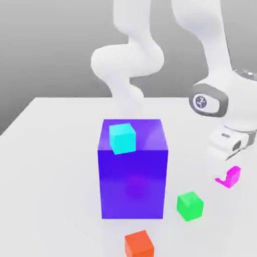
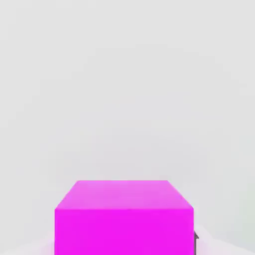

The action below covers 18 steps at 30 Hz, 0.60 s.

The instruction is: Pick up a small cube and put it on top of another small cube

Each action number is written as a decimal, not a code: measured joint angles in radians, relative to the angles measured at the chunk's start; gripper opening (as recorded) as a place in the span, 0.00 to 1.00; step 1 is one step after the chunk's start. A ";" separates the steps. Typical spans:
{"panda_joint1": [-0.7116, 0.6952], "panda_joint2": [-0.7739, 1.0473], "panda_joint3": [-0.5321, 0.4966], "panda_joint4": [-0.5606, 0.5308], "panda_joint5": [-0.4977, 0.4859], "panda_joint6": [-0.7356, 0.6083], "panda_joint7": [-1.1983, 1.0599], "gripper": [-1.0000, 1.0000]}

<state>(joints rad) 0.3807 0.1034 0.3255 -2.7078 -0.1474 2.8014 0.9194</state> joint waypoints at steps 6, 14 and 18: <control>-0.070 -0.063 -0.030 -0.013 0.012 -0.045 -0.130 0.00; -0.124 -0.144 -0.081 -0.030 0.102 -0.100 -0.357 0.00; -0.140 -0.180 -0.112 -0.038 0.168 -0.130 -0.486 0.00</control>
<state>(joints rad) 0.2403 -0.0761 0.2137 -2.7456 0.0203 2.6716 0.4336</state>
